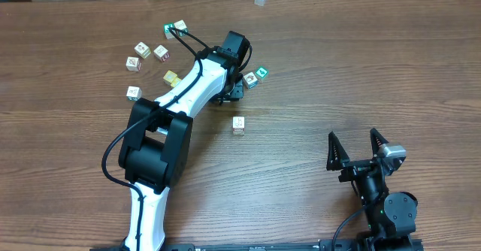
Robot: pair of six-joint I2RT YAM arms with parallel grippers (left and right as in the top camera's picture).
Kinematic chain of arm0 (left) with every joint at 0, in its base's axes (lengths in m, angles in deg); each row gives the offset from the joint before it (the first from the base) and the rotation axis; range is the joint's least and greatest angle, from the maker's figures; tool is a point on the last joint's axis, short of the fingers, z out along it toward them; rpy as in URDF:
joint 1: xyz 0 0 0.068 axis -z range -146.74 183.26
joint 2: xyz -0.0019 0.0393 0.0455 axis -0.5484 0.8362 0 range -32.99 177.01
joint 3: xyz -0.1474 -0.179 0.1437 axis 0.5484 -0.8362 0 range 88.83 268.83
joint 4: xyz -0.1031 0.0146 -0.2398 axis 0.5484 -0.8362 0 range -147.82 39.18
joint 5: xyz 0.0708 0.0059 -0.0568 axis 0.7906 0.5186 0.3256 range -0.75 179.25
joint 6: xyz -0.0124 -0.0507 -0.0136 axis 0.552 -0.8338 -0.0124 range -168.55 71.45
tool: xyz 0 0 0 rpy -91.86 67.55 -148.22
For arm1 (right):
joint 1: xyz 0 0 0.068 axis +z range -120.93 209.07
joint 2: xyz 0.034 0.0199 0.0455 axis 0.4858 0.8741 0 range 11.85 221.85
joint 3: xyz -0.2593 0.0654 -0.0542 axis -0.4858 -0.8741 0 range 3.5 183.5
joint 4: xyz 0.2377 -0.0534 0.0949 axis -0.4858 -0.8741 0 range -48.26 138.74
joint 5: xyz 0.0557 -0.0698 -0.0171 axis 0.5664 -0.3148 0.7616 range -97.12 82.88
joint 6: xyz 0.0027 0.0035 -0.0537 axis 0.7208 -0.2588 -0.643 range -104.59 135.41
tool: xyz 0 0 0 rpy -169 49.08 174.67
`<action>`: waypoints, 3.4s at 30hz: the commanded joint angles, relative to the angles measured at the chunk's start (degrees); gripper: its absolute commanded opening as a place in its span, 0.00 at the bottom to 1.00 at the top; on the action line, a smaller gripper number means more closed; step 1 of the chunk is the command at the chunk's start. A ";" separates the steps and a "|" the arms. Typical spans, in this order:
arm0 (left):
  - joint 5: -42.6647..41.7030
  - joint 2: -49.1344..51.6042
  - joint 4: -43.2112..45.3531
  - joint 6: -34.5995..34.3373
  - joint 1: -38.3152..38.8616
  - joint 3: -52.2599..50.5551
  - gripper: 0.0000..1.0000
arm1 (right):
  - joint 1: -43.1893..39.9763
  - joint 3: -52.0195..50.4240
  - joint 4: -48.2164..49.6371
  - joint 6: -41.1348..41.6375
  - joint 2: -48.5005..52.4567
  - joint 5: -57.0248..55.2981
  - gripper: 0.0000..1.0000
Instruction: Form a tower
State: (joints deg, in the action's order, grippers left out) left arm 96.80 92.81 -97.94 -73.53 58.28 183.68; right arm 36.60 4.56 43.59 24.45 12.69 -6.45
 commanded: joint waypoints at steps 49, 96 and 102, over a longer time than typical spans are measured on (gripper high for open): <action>-0.13 -6.95 -5.57 -0.33 0.52 -1.57 0.28 | -0.15 -0.59 0.31 0.28 -0.68 0.02 1.00; 2.03 -1.40 2.62 7.04 -0.04 -5.18 0.39 | -0.15 -0.59 0.31 0.28 -0.68 0.02 1.00; 2.03 -1.40 3.69 7.04 -0.02 -5.18 0.37 | -0.15 -0.59 0.31 0.28 -0.68 0.02 1.00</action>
State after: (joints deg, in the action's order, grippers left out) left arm 98.11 90.32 -94.44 -67.76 58.38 178.78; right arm 36.60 4.56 43.57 24.43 12.69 -6.48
